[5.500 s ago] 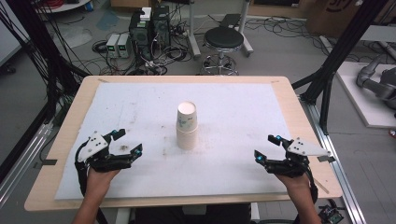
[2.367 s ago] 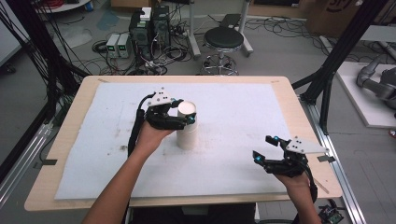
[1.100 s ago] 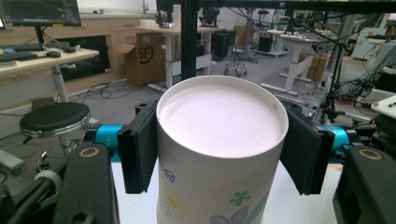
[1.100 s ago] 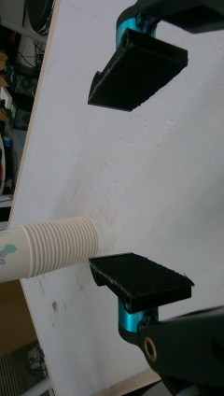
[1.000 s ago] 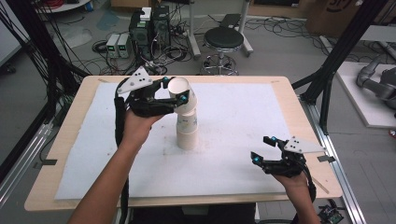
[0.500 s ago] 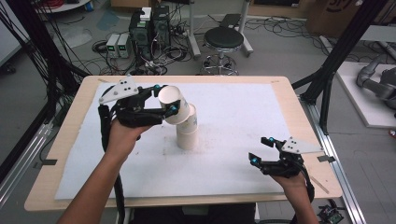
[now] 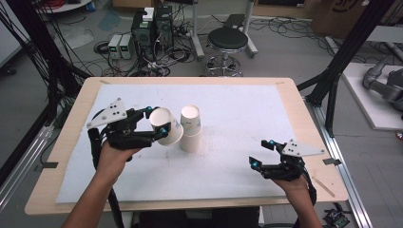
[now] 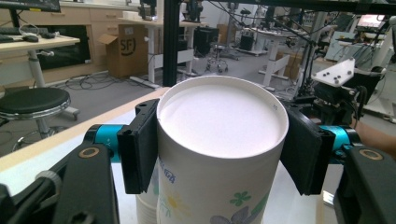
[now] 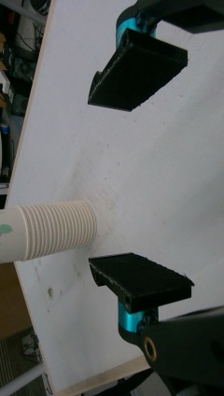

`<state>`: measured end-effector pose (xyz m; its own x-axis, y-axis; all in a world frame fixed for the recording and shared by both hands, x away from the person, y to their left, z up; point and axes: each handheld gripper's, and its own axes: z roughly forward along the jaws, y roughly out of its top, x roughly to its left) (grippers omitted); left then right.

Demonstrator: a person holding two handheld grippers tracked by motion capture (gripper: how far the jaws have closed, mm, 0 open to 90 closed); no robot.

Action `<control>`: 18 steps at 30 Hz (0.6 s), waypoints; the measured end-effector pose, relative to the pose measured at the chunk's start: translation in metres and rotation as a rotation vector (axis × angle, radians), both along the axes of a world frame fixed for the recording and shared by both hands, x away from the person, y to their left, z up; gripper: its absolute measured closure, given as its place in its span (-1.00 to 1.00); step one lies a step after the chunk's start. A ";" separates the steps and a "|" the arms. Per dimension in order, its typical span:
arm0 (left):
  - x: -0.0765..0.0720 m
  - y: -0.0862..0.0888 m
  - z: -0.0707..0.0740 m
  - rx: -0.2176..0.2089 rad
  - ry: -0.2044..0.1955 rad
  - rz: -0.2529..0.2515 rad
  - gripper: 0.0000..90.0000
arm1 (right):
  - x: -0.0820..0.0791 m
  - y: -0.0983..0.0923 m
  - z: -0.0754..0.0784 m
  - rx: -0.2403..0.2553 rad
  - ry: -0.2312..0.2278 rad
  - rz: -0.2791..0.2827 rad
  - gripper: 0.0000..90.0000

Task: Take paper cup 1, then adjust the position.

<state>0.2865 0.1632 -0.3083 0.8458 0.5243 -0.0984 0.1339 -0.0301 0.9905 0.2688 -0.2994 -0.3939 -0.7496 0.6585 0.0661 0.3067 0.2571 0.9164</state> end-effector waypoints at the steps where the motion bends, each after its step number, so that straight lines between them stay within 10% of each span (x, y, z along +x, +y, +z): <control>1: -0.001 0.001 -0.003 -0.002 0.004 -0.004 -0.22 | 0.000 0.001 0.000 0.001 0.001 0.005 -0.56; 18: -0.004 -0.014 -0.018 0.028 0.017 -0.054 -0.22 | 0.002 0.012 0.005 -0.006 -0.005 0.042 -0.56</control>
